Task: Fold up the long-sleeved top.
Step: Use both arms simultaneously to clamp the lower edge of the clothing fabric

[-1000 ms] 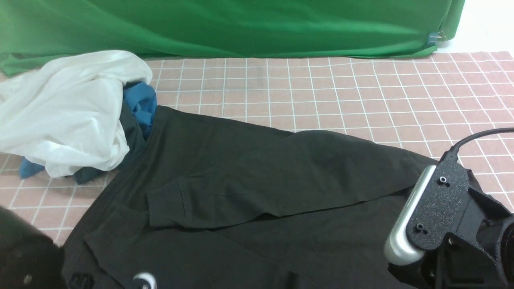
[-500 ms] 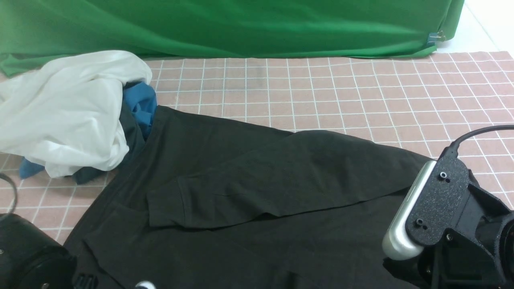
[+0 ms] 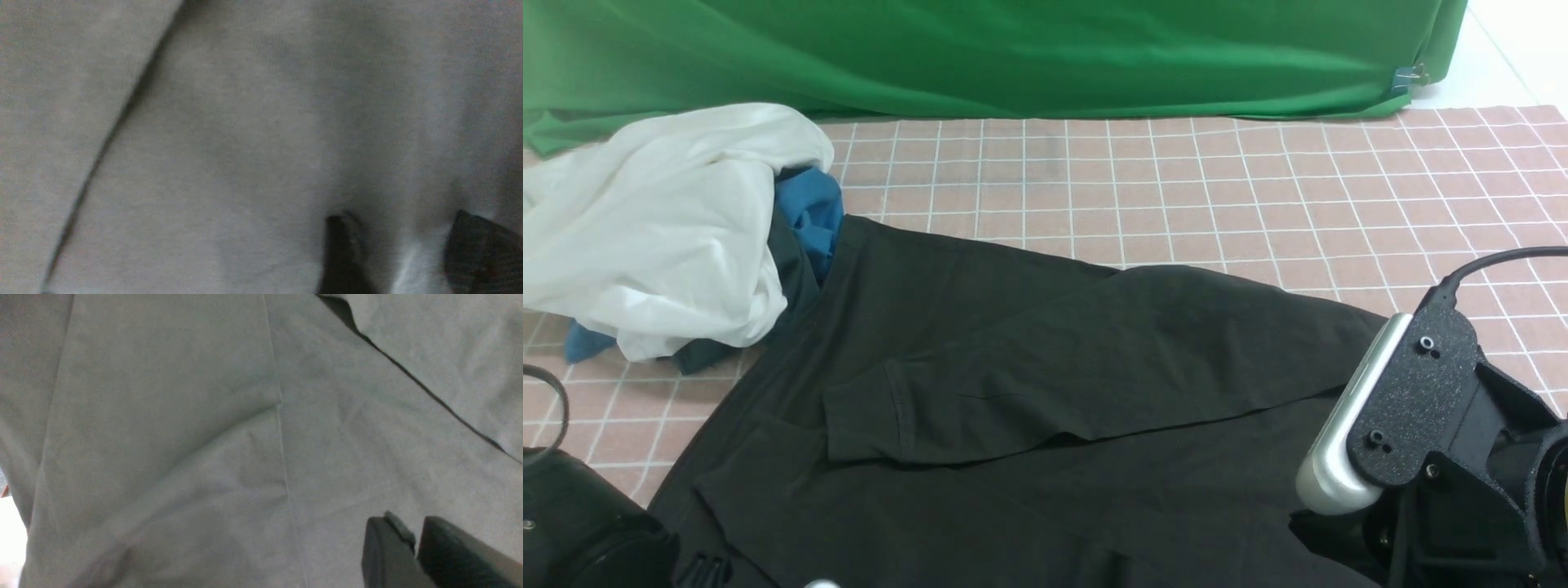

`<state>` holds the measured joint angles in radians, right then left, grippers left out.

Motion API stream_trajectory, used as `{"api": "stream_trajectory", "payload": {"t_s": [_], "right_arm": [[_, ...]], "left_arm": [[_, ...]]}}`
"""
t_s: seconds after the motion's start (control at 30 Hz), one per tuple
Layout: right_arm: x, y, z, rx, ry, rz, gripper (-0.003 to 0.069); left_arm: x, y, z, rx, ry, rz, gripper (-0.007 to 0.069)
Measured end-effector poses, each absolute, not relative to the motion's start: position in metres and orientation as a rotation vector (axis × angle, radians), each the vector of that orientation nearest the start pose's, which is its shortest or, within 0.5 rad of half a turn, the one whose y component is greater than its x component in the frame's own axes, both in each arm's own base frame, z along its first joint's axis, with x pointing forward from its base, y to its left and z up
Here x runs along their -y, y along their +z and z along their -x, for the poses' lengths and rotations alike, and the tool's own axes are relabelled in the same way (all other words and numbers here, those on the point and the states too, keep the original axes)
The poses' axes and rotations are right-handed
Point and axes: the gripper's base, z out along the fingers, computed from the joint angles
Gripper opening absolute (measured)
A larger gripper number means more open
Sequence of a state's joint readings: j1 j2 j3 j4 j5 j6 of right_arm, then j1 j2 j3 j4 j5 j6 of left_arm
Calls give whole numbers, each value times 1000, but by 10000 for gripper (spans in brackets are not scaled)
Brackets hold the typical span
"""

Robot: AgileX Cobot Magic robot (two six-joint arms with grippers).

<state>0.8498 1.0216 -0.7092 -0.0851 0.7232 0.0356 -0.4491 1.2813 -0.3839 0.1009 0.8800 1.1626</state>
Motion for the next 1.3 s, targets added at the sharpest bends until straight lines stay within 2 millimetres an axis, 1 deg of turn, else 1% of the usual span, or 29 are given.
{"api": "stream_trajectory", "payload": {"t_s": [0.07, 0.1, 0.17, 0.23, 0.27, 0.43, 0.57, 0.6, 0.73, 0.83, 0.9, 0.97, 1.03, 1.13, 1.2, 1.27, 1.3], "right_arm": [[-138, 276, -128, -2303, 262, 1056, 146], [-138, 276, -128, -2303, 262, 1056, 146], [-138, 276, -128, -2303, 262, 1056, 146], [-138, 276, -128, -2303, 262, 1056, 146], [-138, 276, -128, -2303, 262, 1056, 146], [-138, 276, -128, -2302, 259, 1058, 146], [-138, 276, -129, -2289, 257, 1058, 146], [-138, 276, -129, -2288, 256, 1058, 146], [-139, 277, -130, -2274, 261, 1054, 149], [-139, 277, -130, -2269, 253, 1058, 154], [-138, 277, -130, -2264, 241, 1064, 156], [-134, 276, -131, -2276, 179, 1096, 164], [-133, 276, -130, -2289, 155, 1106, 169], [-127, 282, -129, -2332, 78, 1157, 237], [-125, 285, -128, -2353, 54, 1176, 261], [-121, 281, -123, -2422, 33, 1224, 274], [-121, 280, -122, -2429, 31, 1234, 274]], "left_arm": [[52, 148, -126, 2005, -59, 2254, 255], [53, 148, -127, 2006, -66, 2261, 191], [53, 150, -129, 2013, -75, 2270, 96], [55, 154, -129, 2039, -61, 2265, 36], [56, 156, -127, 2063, -31, 2247, 27], [63, 177, -128, 2201, 24, 2261, 21], [65, 190, -129, 2235, 9, 2291, 20], [64, 190, -129, 2233, 6, 2292, 20], [58, 192, -130, 2163, -97, 2321, 20], [54, 193, -133, 2143, -174, 2315, 20], [53, 193, -134, 2152, -198, 2305, 20], [52, 194, -137, 2195, -260, 2279, 20], [52, 194, -138, 2218, -273, 2267, 20], [54, 199, -142, 2283, -283, 2243, 20], [56, 205, -146, 2320, -294, 2244, 20], [60, 214, -152, 2368, -296, 2253, 20], [61, 216, -153, 2374, -298, 2256, 20]]}}
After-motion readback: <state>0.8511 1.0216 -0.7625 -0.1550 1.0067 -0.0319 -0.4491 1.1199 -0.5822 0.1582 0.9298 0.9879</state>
